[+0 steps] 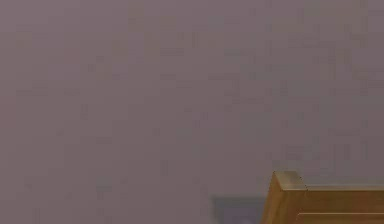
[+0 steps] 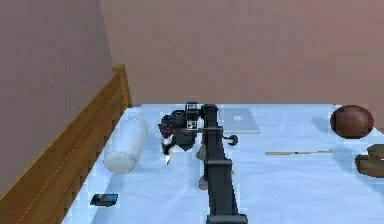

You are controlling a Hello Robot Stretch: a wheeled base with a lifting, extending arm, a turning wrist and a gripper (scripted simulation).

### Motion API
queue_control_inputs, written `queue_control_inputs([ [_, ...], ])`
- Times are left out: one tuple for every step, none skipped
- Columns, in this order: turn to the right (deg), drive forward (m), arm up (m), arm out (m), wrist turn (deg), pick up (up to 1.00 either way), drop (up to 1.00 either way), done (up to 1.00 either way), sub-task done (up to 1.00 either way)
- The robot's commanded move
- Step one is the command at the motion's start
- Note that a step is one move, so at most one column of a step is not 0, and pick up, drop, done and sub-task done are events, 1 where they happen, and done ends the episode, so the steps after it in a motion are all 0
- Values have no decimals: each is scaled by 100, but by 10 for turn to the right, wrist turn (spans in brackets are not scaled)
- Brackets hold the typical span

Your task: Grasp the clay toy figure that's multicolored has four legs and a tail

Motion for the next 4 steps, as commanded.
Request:
queue_control_inputs([
  [0, 0, -30, 0, 0, 0, 0, 0, 0],
  [0, 0, 0, 0, 0, 100, 0, 0, 0],
  [0, 0, 10, 0, 0, 0, 0, 0, 0],
  [0, 0, 0, 0, 0, 0, 0, 100, 0],
])
